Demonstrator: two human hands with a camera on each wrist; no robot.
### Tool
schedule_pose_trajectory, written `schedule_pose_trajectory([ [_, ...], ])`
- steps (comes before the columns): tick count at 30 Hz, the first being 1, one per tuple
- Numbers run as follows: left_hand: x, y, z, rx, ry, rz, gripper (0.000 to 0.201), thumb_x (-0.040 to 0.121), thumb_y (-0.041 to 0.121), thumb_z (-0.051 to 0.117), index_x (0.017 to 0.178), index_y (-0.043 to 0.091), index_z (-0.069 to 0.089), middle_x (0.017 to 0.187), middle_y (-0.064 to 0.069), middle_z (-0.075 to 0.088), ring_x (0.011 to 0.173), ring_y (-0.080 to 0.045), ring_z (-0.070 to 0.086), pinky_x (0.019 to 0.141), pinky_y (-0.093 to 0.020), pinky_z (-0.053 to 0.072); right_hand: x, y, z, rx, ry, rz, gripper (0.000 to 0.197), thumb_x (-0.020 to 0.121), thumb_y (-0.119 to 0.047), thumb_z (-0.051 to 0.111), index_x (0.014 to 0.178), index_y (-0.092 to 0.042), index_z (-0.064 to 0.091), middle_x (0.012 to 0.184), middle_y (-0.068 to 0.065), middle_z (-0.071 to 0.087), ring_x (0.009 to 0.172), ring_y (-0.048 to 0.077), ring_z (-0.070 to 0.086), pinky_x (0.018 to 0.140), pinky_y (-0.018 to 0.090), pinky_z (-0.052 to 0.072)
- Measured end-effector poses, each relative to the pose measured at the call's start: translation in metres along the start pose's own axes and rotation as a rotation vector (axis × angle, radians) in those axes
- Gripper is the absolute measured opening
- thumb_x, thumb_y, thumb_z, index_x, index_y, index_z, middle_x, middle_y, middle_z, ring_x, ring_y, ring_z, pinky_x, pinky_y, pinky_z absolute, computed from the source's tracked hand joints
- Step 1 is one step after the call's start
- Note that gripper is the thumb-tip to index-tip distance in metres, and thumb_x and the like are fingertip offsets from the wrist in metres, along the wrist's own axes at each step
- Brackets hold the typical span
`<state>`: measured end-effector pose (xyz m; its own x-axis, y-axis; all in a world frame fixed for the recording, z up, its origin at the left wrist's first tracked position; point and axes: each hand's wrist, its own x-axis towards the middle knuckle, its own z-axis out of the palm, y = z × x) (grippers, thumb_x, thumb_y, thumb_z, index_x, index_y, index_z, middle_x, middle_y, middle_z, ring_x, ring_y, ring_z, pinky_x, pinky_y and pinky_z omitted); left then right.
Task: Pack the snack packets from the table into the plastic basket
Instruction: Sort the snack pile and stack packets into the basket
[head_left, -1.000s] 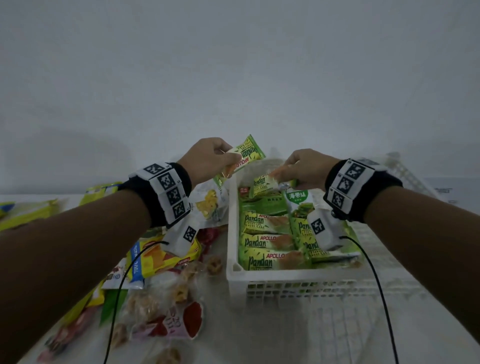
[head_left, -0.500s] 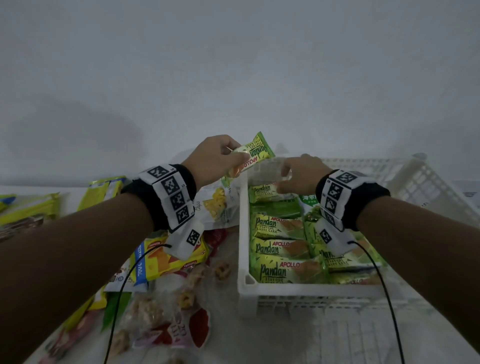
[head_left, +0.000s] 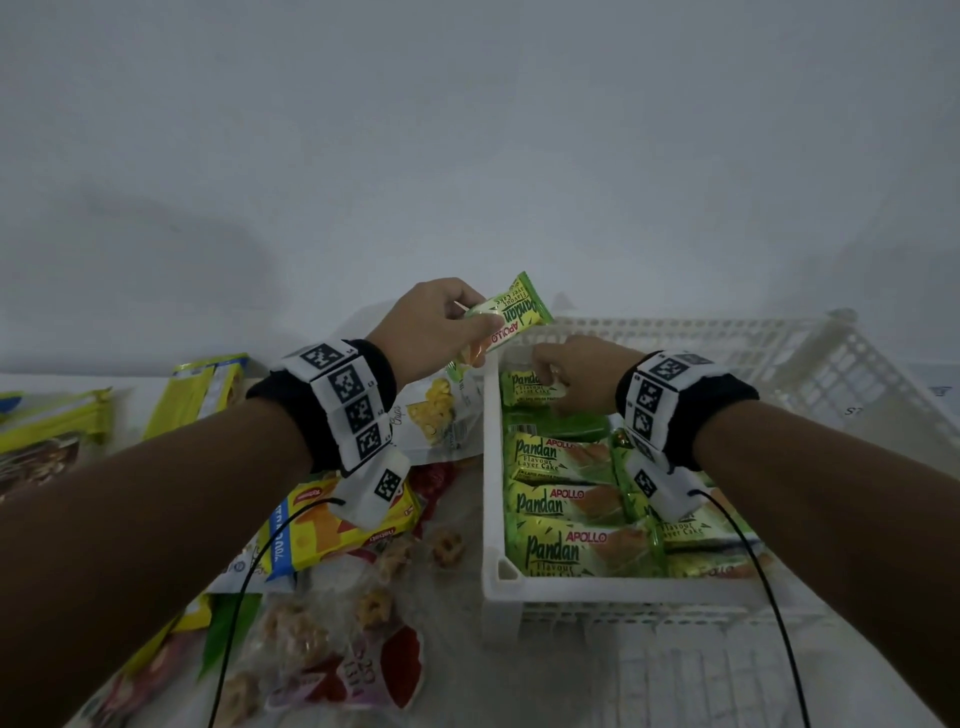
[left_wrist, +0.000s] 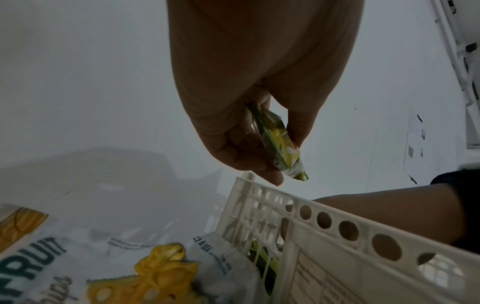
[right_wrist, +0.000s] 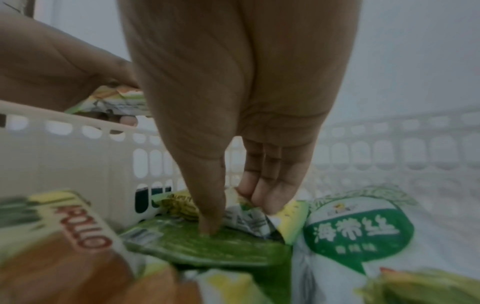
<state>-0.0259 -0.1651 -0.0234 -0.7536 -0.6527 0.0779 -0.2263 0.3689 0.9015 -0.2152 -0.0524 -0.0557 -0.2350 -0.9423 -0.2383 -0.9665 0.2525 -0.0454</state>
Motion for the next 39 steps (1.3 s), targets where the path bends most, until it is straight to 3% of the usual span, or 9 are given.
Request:
schedule_pose_trajectory([
  [5, 0.002, -0.002, -0.003, -0.027, 0.011, -0.015, 0.024, 0.095, 0.026, 0.072, 0.109, 0.007, 0.066, 0.086, -0.009, 0.077, 0.079, -0.027, 0.077, 0.07, -0.033, 0.058, 0.008, -0.002, 0.001, -0.038, 0.07, -0.021, 0.023, 0.092, -0.018, 0.069, 0.101, -0.022, 0.049, 0.09, -0.005, 0.051, 0.086, 0.021, 0.054, 0.065, 0.028, 0.038],
  [11, 0.001, -0.001, -0.002, 0.019, 0.027, 0.0, 0.024, 0.094, 0.031, 0.072, 0.108, 0.013, 0.067, 0.09, -0.001, 0.078, 0.078, -0.014, 0.074, 0.071, -0.027, 0.057, 0.004, -0.008, -0.009, 0.028, 0.095, -0.016, 0.021, 0.094, -0.026, 0.069, 0.111, -0.018, 0.059, 0.107, 0.0, 0.057, 0.097, 0.02, 0.056, 0.077, 0.029, 0.041],
  [15, 0.0, 0.007, 0.001, -0.062, 0.092, -0.012, 0.026, 0.096, 0.029, 0.069, 0.111, 0.009, 0.059, 0.089, -0.004, 0.078, 0.072, -0.011, 0.071, 0.062, -0.02, 0.053, -0.014, -0.017, -0.03, 0.31, 0.258, 0.026, 0.024, 0.104, -0.027, 0.047, 0.115, -0.016, 0.065, 0.108, 0.001, 0.065, 0.097, 0.021, 0.063, 0.077, 0.031, 0.046],
  [19, -0.004, 0.022, 0.006, -0.168, 0.073, 0.005, 0.021, 0.1, 0.023, 0.063, 0.11, 0.008, 0.052, 0.085, -0.004, 0.076, 0.069, -0.011, 0.069, 0.062, -0.02, 0.053, -0.029, -0.028, -0.045, 0.757, 0.411, -0.022, 0.026, 0.106, -0.033, 0.044, 0.11, -0.016, 0.063, 0.101, -0.001, 0.072, 0.092, 0.015, 0.069, 0.087, 0.039, 0.055],
  [24, -0.01, 0.027, 0.007, -0.067, 0.025, 0.007, 0.026, 0.098, 0.04, 0.063, 0.104, 0.016, 0.059, 0.108, -0.009, 0.07, 0.1, -0.024, 0.068, 0.094, -0.04, 0.053, -0.034, -0.025, -0.046, 1.025, 0.482, -0.095, 0.027, 0.101, -0.036, 0.061, 0.11, -0.01, 0.062, 0.087, 0.012, 0.075, 0.075, 0.027, 0.069, 0.077, 0.048, 0.056],
  [30, -0.017, 0.033, 0.002, -0.081, 0.059, 0.034, 0.026, 0.096, 0.028, 0.07, 0.116, 0.015, 0.061, 0.104, -0.006, 0.073, 0.088, -0.02, 0.074, 0.084, -0.037, 0.057, -0.041, -0.005, -0.047, 0.804, 0.44, -0.101, 0.021, 0.096, -0.034, 0.069, 0.116, -0.028, 0.071, 0.091, -0.008, 0.072, 0.078, 0.011, 0.07, 0.077, 0.038, 0.06],
  [33, -0.026, 0.027, 0.006, 0.087, 0.044, 0.033, 0.044, 0.095, 0.042, 0.067, 0.13, 0.021, 0.052, 0.118, 0.001, 0.065, 0.102, -0.016, 0.066, 0.081, -0.034, 0.055, -0.048, 0.006, -0.044, 0.716, 0.399, -0.02, 0.026, 0.094, -0.036, 0.071, 0.118, -0.03, 0.062, 0.099, -0.006, 0.072, 0.086, 0.01, 0.071, 0.075, 0.033, 0.059],
  [36, -0.044, 0.015, 0.021, 0.175, -0.052, -0.008, 0.076, 0.093, 0.051, 0.065, 0.153, 0.021, 0.029, 0.153, -0.005, 0.041, 0.135, -0.022, 0.047, 0.1, -0.037, 0.048, -0.052, 0.019, -0.037, 0.562, 0.298, 0.032, 0.02, 0.094, -0.037, 0.072, 0.109, -0.028, 0.062, 0.099, -0.007, 0.072, 0.088, 0.009, 0.069, 0.071, 0.029, 0.055],
  [39, -0.06, 0.002, 0.038, 0.221, -0.107, -0.026, 0.094, 0.094, 0.057, 0.061, 0.162, 0.019, 0.009, 0.168, -0.003, 0.017, 0.151, -0.022, 0.025, 0.12, -0.047, 0.031, -0.046, 0.025, -0.03, 0.399, 0.183, 0.054, 0.019, 0.094, -0.038, 0.071, 0.108, -0.027, 0.066, 0.103, -0.009, 0.071, 0.092, 0.008, 0.065, 0.07, 0.025, 0.047],
])
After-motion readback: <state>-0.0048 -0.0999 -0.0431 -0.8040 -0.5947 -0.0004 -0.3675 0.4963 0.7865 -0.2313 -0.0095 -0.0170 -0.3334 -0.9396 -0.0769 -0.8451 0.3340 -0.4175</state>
